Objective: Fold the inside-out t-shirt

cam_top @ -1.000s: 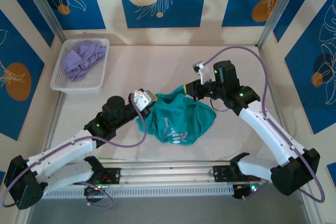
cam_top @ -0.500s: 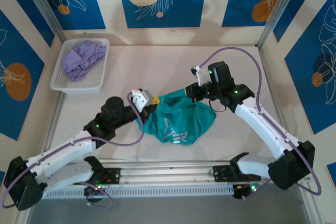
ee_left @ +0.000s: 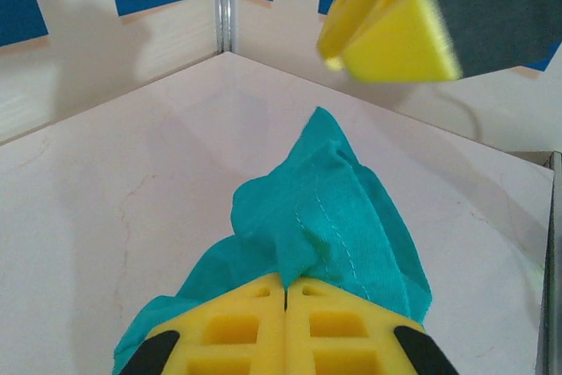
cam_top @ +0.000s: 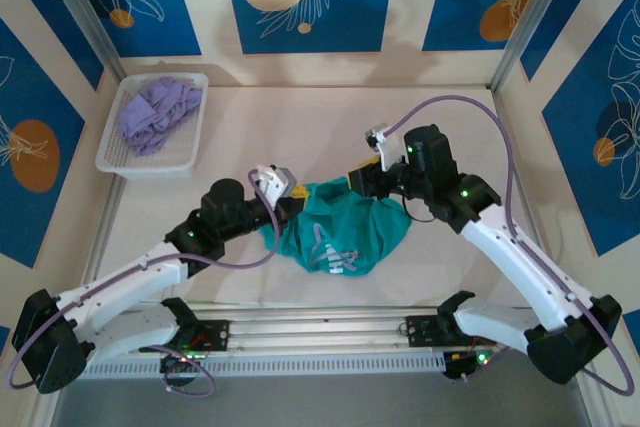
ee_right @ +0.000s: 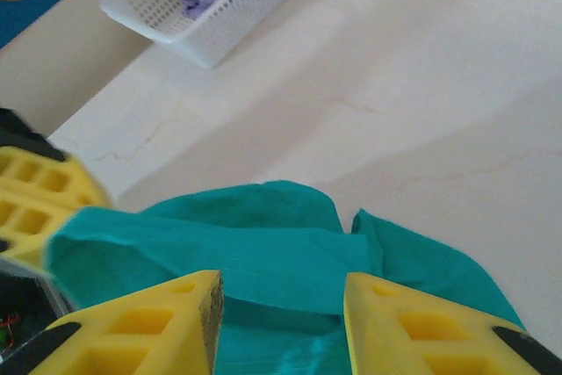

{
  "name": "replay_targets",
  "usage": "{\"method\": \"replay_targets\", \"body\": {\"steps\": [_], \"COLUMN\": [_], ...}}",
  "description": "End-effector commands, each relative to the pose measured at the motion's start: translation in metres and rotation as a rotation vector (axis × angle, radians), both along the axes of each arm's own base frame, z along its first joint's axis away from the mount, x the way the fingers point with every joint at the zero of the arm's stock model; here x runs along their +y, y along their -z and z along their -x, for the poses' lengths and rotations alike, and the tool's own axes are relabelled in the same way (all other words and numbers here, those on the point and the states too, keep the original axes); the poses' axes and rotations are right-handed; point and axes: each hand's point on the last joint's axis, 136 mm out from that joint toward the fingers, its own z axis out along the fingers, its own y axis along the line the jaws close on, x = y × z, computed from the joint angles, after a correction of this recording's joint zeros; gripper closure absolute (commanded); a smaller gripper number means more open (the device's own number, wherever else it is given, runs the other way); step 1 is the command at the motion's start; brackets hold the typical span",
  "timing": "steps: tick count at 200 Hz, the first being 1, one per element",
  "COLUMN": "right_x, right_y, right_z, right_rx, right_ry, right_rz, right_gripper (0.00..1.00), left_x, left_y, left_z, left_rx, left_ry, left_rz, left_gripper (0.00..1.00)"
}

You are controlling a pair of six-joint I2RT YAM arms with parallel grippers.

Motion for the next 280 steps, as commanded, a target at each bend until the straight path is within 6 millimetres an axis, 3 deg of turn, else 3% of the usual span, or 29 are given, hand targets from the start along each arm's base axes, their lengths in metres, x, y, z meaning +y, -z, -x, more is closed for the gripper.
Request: {"method": "replay_targets", "body": {"steps": [1, 50, 99, 137, 169, 220, 280], "right_x": [0.004, 0.047, 0.065, 0.075, 0.08, 0.086, 0.073], "right_y": [-0.009, -0.023, -0.013, 0.0, 0.011, 0.016, 0.016], "right_z": [0.005, 0.05, 0.062, 0.059, 0.05, 0.038, 0.028], "right_rx": [-0.102, -0.058, 0.047, 0.11, 0.132, 0.144, 0.117], "right_ry": [-0.019, -0.272, -0.336, -0.34, -0.303, -0.261, -0.185], "right_rz": [0.019, -0.151, -0.213, -0.216, -0.198, -0.199, -0.144], "right_gripper": [0.56, 0.56, 0.69, 0.72, 0.66, 0.66, 1.0], "left_x": [-0.002, -0.003, -0.003, -0.003, -0.003, -0.004, -0.007], "left_y": [-0.013, -0.01, -0.01, -0.01, -0.01, -0.007, -0.001], "left_z": [-0.001, -0.004, -0.005, -0.006, -0.006, -0.006, 0.0], "left_rx": [0.01, 0.023, 0.021, 0.019, 0.018, 0.02, -0.003], "left_ry": [0.008, -0.005, -0.008, -0.012, -0.01, -0.007, 0.032], "left_rz": [0.033, 0.028, 0.024, 0.024, 0.024, 0.018, 0.013], "left_gripper": [1.0, 1.0, 1.0, 1.0, 1.0, 1.0, 1.0]}}
